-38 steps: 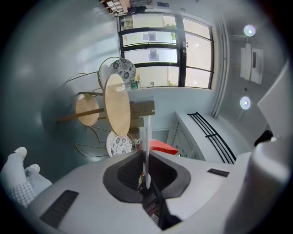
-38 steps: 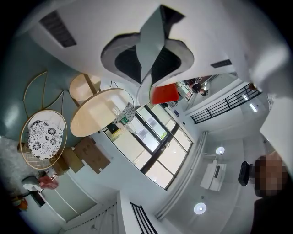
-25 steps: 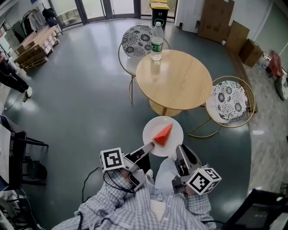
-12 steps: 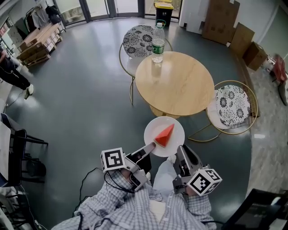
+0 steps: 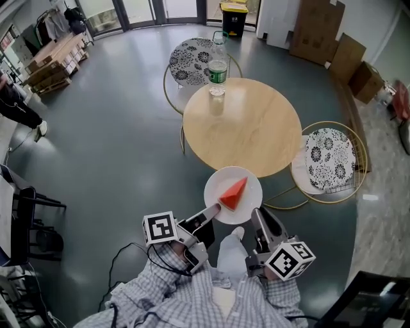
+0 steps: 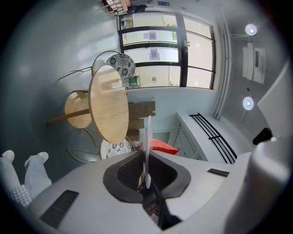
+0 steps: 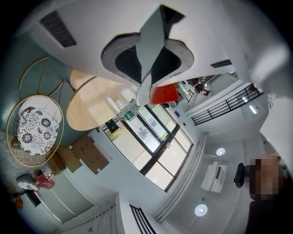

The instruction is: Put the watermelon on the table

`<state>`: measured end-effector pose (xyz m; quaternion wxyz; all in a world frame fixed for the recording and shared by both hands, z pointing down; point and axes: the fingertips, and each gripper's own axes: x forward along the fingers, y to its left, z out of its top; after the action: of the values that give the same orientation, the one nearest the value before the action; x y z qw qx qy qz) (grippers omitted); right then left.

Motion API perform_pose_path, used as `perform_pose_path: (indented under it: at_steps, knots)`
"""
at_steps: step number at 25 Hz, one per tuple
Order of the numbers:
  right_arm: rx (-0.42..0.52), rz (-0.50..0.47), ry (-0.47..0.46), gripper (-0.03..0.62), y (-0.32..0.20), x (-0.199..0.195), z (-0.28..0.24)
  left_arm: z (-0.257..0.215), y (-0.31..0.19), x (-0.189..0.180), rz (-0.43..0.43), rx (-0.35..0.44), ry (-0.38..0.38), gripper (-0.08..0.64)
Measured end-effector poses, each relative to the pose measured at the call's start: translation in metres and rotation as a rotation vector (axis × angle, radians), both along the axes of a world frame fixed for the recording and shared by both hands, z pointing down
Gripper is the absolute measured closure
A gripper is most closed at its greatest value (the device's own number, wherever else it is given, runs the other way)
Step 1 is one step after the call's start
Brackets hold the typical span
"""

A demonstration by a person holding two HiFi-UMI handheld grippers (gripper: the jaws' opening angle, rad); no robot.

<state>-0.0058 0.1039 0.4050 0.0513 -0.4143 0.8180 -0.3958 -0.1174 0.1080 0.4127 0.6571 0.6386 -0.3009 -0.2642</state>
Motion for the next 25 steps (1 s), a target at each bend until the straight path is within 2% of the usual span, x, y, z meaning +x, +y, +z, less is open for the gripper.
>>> perform_pose_path:
  at_steps: [3, 7, 15, 25]
  knots:
    - [-0.006, -0.003, -0.005, 0.523, -0.017, 0.011, -0.001, 0.002, -0.015, 0.010, 0.000, -0.007, -0.019, 0.537]
    - [-0.021, -0.011, -0.019, 0.523, -0.041, 0.029, -0.003, -0.004, -0.039, 0.029, -0.014, 0.002, 0.004, 0.537]
    - [-0.005, -0.029, -0.027, 0.523, -0.082, 0.062, -0.003, -0.004, -0.078, 0.063, -0.034, 0.002, 0.000, 0.537]
    - [-0.026, -0.032, -0.044, 0.523, -0.112, 0.102, 0.005, 0.001, -0.105, 0.102, -0.042, -0.005, -0.017, 0.537]
